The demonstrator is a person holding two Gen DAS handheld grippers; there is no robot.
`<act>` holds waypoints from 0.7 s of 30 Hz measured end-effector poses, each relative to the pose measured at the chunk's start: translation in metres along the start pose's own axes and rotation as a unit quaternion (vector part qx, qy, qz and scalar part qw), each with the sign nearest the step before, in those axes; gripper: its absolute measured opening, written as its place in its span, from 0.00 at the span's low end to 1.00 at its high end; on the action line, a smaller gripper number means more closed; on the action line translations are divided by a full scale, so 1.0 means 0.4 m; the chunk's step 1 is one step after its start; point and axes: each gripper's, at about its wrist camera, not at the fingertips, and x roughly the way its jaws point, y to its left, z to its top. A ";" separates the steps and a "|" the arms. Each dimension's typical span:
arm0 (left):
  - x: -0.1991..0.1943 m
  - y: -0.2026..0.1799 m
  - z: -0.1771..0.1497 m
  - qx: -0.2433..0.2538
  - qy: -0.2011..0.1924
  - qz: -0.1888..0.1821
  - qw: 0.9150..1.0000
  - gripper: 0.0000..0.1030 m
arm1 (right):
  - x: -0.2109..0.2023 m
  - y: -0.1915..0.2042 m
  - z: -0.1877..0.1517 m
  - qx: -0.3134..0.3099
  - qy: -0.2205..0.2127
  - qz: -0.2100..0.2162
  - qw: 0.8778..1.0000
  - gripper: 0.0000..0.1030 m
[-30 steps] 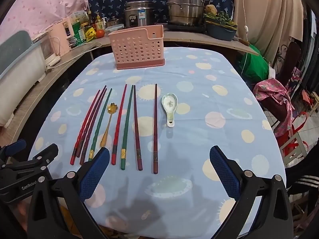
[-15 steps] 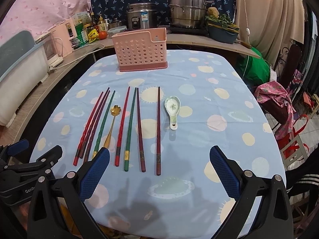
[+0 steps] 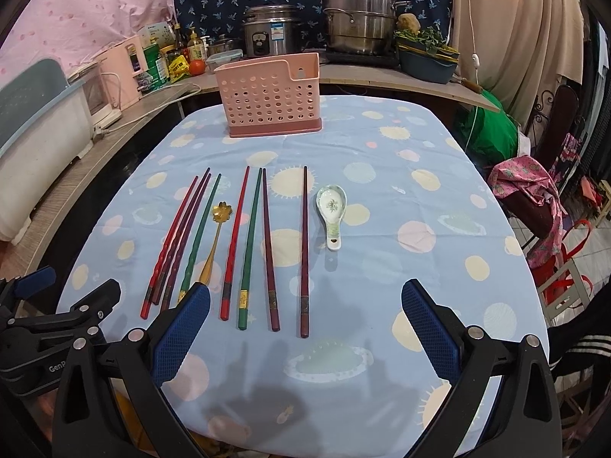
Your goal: Organize utensils
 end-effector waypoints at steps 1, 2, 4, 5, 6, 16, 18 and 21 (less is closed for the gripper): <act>0.000 0.000 0.000 0.000 0.000 0.000 1.000 0.93 | 0.000 0.000 0.000 0.000 0.000 0.000 1.000 0.94; 0.000 0.000 0.000 0.000 0.000 0.000 1.000 0.93 | 0.000 0.000 0.000 0.000 -0.001 -0.001 1.000 0.94; 0.000 0.000 0.000 0.001 0.000 0.000 1.000 0.93 | 0.001 0.000 0.001 0.001 -0.001 0.000 1.000 0.94; 0.000 0.000 0.000 0.001 0.000 0.000 1.000 0.93 | 0.001 0.000 0.001 0.001 -0.001 0.000 1.000 0.94; 0.000 0.000 0.000 0.000 0.000 0.000 1.000 0.93 | 0.001 0.000 0.001 0.001 -0.002 0.000 1.000 0.94; 0.000 0.001 0.000 0.000 -0.001 -0.001 1.000 0.93 | 0.001 0.000 0.000 0.000 -0.002 0.000 1.000 0.94; 0.001 0.001 0.000 0.000 0.000 0.000 1.000 0.93 | 0.002 0.000 0.000 0.000 0.000 0.000 1.000 0.94; 0.003 0.003 0.000 -0.001 0.001 0.000 1.000 0.93 | 0.002 0.005 -0.001 -0.001 0.000 0.000 1.000 0.94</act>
